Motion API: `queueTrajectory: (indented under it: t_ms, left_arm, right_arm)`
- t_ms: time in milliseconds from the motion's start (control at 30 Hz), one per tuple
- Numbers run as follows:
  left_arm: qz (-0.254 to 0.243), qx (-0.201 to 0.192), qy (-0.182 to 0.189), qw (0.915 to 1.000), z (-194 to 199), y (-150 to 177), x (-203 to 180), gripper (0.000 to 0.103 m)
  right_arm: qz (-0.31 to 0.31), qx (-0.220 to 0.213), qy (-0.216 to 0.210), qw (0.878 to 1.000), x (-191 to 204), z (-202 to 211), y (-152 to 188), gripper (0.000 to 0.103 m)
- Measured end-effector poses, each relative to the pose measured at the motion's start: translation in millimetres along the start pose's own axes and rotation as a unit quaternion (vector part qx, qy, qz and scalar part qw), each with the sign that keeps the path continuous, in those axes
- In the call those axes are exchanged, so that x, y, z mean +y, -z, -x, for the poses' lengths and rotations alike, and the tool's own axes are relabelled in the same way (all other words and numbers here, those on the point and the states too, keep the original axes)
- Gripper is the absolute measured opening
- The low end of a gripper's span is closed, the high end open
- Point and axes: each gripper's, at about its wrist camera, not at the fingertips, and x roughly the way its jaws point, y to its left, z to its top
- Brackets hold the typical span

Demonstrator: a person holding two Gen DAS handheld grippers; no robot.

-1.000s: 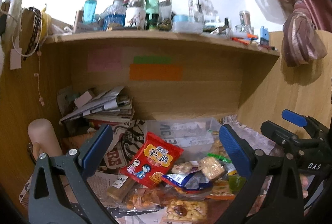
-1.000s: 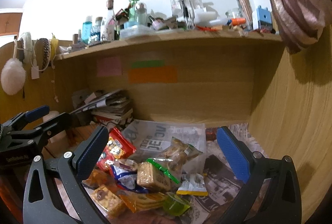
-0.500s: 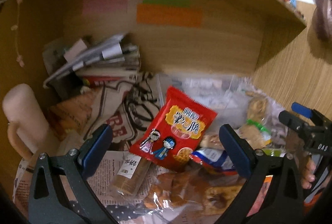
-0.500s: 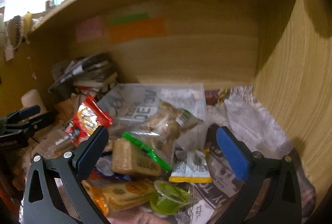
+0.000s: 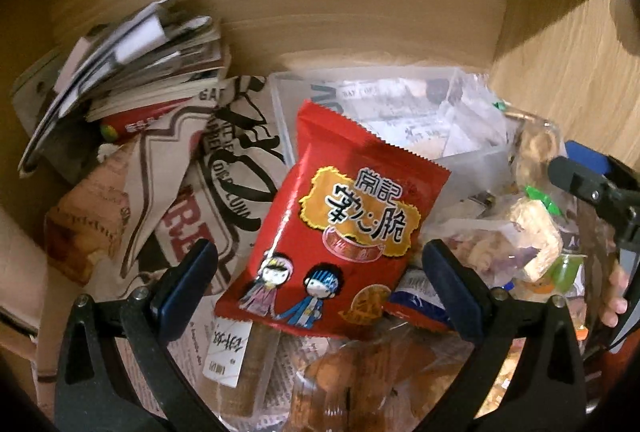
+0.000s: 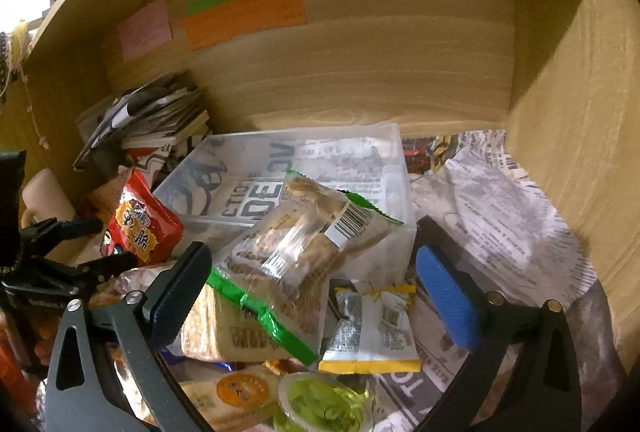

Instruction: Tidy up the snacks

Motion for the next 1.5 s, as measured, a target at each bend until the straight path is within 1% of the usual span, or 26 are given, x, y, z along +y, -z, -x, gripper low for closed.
queueTrajectory:
  t_ms: [133,167,200,233,300,400,433,467,500,533,600,633,700,833,900,1000,1200,1367,1500]
  left_arm:
    - [-0.022,0.012,-0.004,0.9997,-8.6,-2.4,-6.2,0.103]
    - [-0.025,0.016,-0.008,0.9995,-10.6,-3.7,-7.1,0.103]
    - [-0.027,0.017,-0.010,0.9994,-13.3,-4.4,-7.3,0.103]
    - [-0.027,0.020,-0.009,0.9994,-15.7,-3.9,-5.9,0.103]
    - [-0.019,0.027,-0.004,0.9994,-20.4,-4.3,-2.7,0.103]
    - [-0.009,0.030,0.000,0.9995,-24.4,-3.4,0.8,0.103]
    - [-0.008,0.029,0.001,0.9995,-25.1,-2.6,0.8,0.103]
    - [-0.007,0.028,0.002,0.9996,-25.5,-1.3,0.4,0.101]
    - [-0.009,0.028,0.005,0.9996,-26.5,-0.9,-0.2,0.093]
    - [-0.011,0.030,0.010,0.9994,-28.2,-0.6,-1.3,0.082]
    - [-0.013,0.030,0.011,0.9994,-30.5,-0.3,-2.3,0.077]
    - [-0.012,0.024,0.011,0.9996,-29.4,0.3,-2.4,0.072]
    - [-0.011,0.020,0.016,0.9996,-26.6,1.3,-3.1,0.065]
    - [-0.005,0.004,0.014,0.9999,-17.9,3.9,-1.8,0.064]
    - [-0.001,-0.008,0.012,0.9999,-9.9,5.1,1.2,0.064]
    - [0.006,-0.026,0.015,0.9995,4.4,3.9,4.1,0.064]
    - [0.011,-0.062,0.013,0.9979,34.4,-5.8,8.3,0.064]
    - [0.009,-0.084,0.015,0.9963,48.9,-21.9,5.0,0.064]
    - [0.003,-0.101,0.013,0.9948,52.3,-36.7,-0.7,0.064]
  right_arm:
    - [-0.008,0.017,-0.014,1.000,-2.6,-8.9,-2.7,0.094]
    - [-0.011,0.033,-0.017,0.999,-3.0,-10.3,-2.8,0.092]
    - [-0.018,0.036,-0.027,0.999,-4.5,-12.1,-3.0,0.092]
    - [-0.023,0.037,-0.032,0.999,-5.0,-13.0,-3.3,0.091]
    - [-0.030,0.043,-0.045,0.998,-5.2,-15.4,-4.4,0.083]
    - [-0.037,0.049,-0.056,0.997,-4.6,-18.0,-5.0,0.080]
    - [-0.039,0.051,-0.060,0.996,-4.6,-18.6,-4.8,0.077]
    - [-0.040,0.053,-0.063,0.996,-5.1,-19.2,-4.8,0.072]
    - [-0.043,0.055,-0.067,0.995,-5.3,-19.5,-4.7,0.068]
    - [-0.044,0.055,-0.069,0.995,-6.3,-18.9,-4.4,0.065]
    - [-0.045,0.057,-0.072,0.995,-6.4,-18.7,-4.6,0.055]
    - [-0.047,0.056,-0.072,0.995,-6.9,-18.5,-4.4,0.053]
    - [-0.051,0.055,-0.076,0.994,-8.2,-17.6,-4.0,0.049]
    - [-0.051,0.047,-0.077,0.995,-8.8,-12.4,-3.9,0.043]
    - [-0.047,0.041,-0.075,0.995,-7.5,-9.1,-4.7,0.037]
    - [-0.041,0.034,-0.073,0.996,-6.6,-4.8,-5.9,0.034]
    - [-0.032,0.022,-0.073,0.997,-4.9,0.7,-7.6,0.032]
    - [-0.018,-0.003,-0.072,0.997,-2.1,12.1,-14.3,0.031]
    - [-0.009,-0.022,-0.068,0.997,-2.4,18.7,-26.0,0.031]
